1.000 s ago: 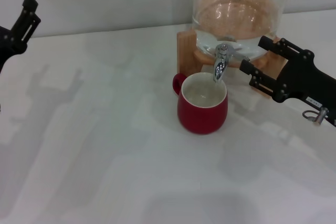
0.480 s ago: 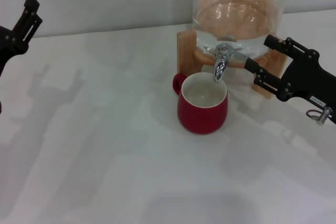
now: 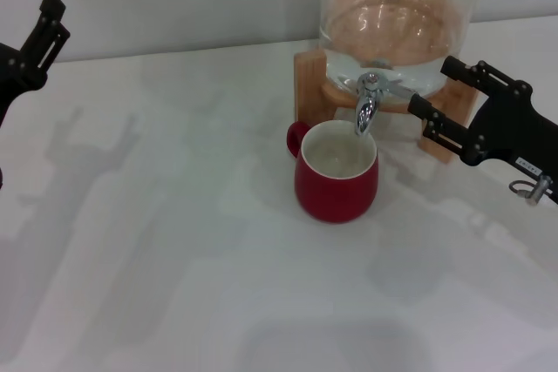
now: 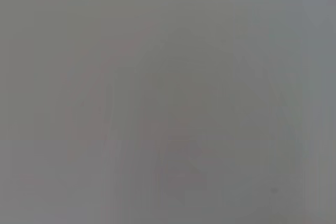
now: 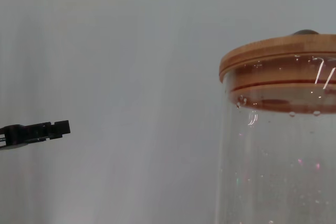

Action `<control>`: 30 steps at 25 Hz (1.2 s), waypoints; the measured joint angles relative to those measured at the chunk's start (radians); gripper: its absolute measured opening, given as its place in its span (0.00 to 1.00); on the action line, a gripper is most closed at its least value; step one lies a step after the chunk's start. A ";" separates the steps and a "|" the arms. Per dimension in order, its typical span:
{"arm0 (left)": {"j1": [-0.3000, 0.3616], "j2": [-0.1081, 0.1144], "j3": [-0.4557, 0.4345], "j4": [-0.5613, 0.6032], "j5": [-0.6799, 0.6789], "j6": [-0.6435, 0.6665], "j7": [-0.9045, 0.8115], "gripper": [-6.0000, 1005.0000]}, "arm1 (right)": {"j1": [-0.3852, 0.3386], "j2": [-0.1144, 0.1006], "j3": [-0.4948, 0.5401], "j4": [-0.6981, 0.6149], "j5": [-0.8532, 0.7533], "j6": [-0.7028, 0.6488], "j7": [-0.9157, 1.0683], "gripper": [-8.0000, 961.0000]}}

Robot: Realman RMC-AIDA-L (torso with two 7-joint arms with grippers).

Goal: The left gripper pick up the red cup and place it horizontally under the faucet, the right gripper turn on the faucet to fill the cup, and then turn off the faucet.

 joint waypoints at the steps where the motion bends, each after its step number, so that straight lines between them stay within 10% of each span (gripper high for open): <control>1: 0.000 0.000 0.000 0.000 0.000 0.000 0.000 0.89 | 0.000 0.000 0.001 0.000 0.000 0.000 -0.003 0.70; 30: -0.009 0.002 -0.011 0.005 -0.001 0.006 0.002 0.89 | -0.054 0.011 0.049 0.003 0.003 0.031 -0.011 0.70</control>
